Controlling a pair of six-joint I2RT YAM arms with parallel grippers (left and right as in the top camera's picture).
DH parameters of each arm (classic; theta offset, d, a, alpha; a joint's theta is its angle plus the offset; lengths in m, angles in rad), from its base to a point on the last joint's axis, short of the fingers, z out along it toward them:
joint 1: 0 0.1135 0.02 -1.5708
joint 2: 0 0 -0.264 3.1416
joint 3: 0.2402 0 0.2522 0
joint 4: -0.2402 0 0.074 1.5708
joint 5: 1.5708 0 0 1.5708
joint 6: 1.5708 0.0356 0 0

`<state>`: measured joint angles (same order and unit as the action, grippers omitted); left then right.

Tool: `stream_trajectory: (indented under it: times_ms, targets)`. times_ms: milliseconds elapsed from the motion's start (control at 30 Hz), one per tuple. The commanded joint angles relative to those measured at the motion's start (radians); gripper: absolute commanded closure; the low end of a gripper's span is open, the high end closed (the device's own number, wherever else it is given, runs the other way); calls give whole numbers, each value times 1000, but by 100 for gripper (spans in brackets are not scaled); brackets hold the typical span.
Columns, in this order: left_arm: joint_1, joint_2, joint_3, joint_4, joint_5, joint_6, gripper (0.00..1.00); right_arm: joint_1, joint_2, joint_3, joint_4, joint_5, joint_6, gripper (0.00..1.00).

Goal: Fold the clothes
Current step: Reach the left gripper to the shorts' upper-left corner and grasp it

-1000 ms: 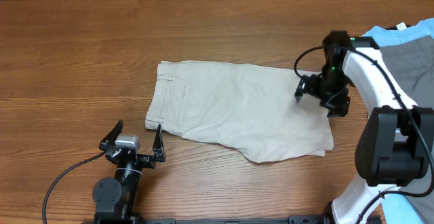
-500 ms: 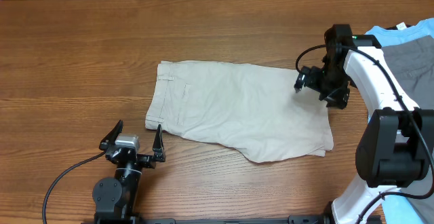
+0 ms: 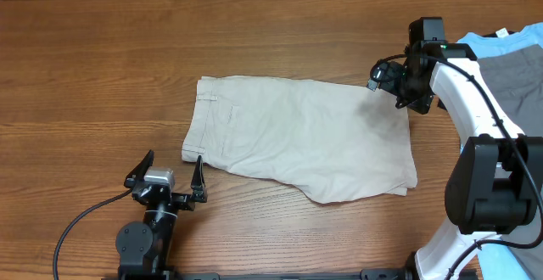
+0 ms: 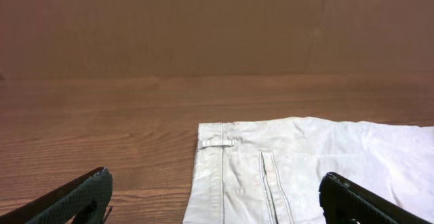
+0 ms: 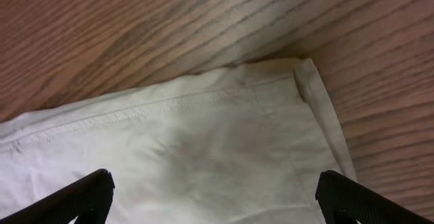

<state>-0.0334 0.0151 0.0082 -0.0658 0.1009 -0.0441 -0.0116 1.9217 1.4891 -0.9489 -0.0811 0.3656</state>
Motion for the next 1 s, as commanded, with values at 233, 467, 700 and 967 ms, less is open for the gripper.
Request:
stream_trajectory:
  times_ms: [233,467,700,967]
  targets:
    - [-6,-2,146,76,255,-138,0,-3,-25,16,10,-3,-3,0]
    - [-6,195,570,-186,258,-125,0,-3,-25,16,10,-3,-3,0]
    - [-6,694,1146,-616,272,-97,0,-3,-25,16,10,-3,-3,0]
    - [-23,1344,1843,-1164,270,-64,0,-3,-25,16,10,-3,-3,0]
